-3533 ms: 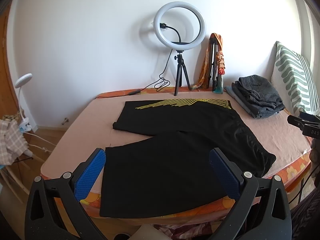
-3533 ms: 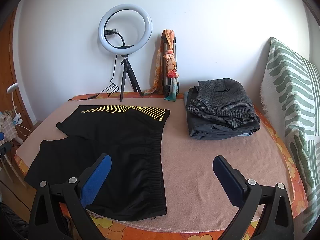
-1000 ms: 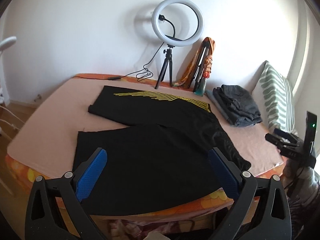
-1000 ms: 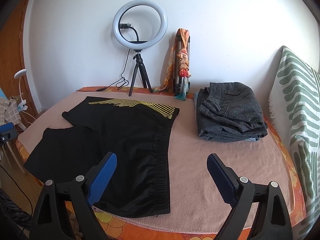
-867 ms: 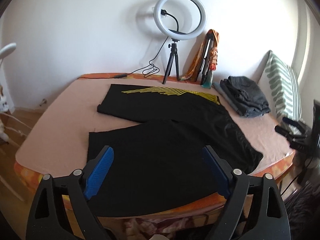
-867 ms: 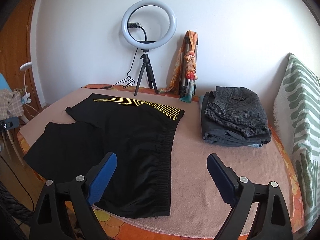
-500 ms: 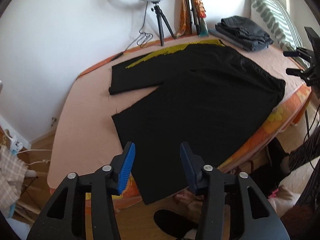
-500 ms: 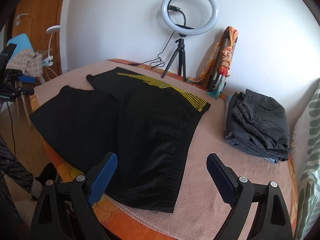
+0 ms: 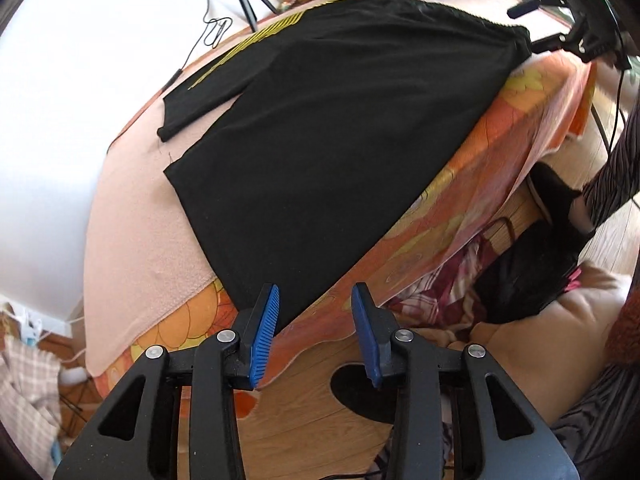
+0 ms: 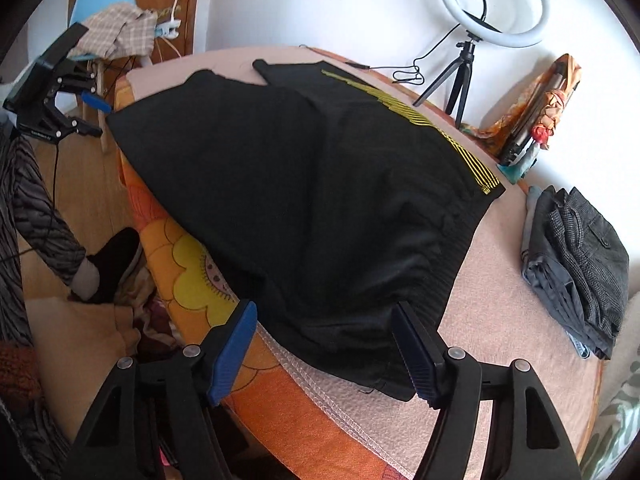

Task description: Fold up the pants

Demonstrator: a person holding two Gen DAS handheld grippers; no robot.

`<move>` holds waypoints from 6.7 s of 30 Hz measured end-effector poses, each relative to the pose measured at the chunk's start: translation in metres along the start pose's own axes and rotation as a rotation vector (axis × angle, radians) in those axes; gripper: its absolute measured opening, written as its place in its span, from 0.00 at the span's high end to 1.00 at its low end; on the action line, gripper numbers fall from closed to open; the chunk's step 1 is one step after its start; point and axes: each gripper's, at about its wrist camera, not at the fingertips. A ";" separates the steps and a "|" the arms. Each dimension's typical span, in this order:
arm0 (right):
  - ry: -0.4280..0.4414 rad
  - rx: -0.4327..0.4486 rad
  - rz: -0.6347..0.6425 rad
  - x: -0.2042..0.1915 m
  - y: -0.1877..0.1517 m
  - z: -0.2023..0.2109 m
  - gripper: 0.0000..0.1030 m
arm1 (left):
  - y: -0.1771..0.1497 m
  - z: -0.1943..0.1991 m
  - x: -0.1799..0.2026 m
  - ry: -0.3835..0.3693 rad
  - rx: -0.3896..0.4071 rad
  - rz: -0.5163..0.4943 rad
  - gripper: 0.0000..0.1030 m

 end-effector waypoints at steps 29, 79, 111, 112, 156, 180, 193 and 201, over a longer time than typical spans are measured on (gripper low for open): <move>-0.037 -0.041 0.074 -0.012 0.015 -0.015 0.65 | 0.002 -0.007 -0.020 -0.042 0.057 0.003 0.97; 0.124 0.073 0.037 0.015 0.033 0.017 0.64 | 0.059 0.008 -0.087 -0.055 0.279 0.173 1.00; -0.349 0.102 0.023 0.086 0.157 0.020 1.00 | 0.154 0.013 -0.179 0.059 0.389 0.255 1.00; -0.360 0.102 0.022 0.091 0.165 0.019 1.00 | 0.161 0.010 -0.184 0.059 0.389 0.263 1.00; -0.235 -0.152 -0.267 0.244 0.260 -0.159 0.54 | 0.285 -0.115 -0.277 0.070 0.133 0.448 0.73; 0.032 0.021 -0.019 0.028 0.218 -0.088 0.48 | 0.204 -0.042 -0.077 -0.455 0.203 0.186 0.68; -0.037 -0.001 0.073 0.021 0.226 -0.106 0.49 | 0.231 -0.061 -0.057 -0.444 0.179 0.138 0.68; -0.007 0.011 -0.012 0.043 0.238 -0.105 0.99 | 0.233 -0.066 -0.054 -0.459 0.187 0.124 0.68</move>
Point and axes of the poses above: each gripper's, at about its wrist camera, not at the fingertips, and z roughly against the way its jaws point, x to its right, y to its top, and after that the axes turned 15 degrees about -x, right-handed
